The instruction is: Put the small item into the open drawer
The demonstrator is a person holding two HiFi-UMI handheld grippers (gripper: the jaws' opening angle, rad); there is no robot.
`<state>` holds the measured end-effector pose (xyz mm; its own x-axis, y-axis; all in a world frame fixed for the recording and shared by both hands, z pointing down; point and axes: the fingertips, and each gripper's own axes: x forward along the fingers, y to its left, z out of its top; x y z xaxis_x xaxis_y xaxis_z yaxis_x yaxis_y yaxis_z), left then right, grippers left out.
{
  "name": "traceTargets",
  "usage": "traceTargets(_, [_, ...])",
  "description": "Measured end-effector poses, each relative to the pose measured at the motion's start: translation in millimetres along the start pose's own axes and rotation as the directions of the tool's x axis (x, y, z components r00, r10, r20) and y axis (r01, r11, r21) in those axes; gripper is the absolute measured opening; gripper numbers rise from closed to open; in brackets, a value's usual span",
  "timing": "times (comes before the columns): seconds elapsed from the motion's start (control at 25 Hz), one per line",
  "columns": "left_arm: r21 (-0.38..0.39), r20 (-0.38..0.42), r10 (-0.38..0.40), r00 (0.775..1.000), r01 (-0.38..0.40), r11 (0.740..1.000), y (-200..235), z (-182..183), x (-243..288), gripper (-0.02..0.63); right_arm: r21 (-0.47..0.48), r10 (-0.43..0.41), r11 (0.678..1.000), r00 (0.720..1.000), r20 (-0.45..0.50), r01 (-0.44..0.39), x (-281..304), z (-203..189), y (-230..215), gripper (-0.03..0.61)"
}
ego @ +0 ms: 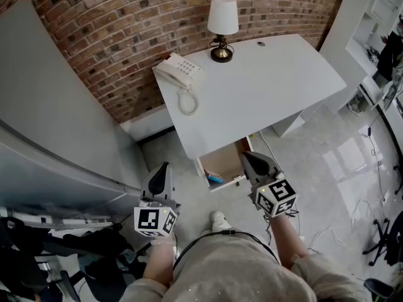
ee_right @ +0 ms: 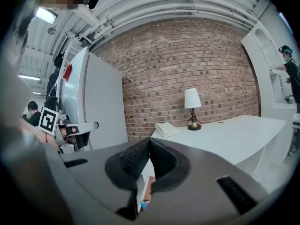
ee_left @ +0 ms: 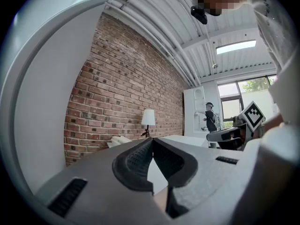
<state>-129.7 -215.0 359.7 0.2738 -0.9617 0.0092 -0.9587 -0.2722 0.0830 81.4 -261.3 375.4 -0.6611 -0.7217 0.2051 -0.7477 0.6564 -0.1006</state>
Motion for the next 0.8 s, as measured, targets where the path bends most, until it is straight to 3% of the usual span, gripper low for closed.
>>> traceTargets(0.8, [-0.019,0.003,0.028,1.000,-0.028,0.999,7.2,-0.5,-5.8,0.005,0.025,-0.010,1.000,1.000,-0.007,0.010,-4.6,-7.0,-2.6,0.005])
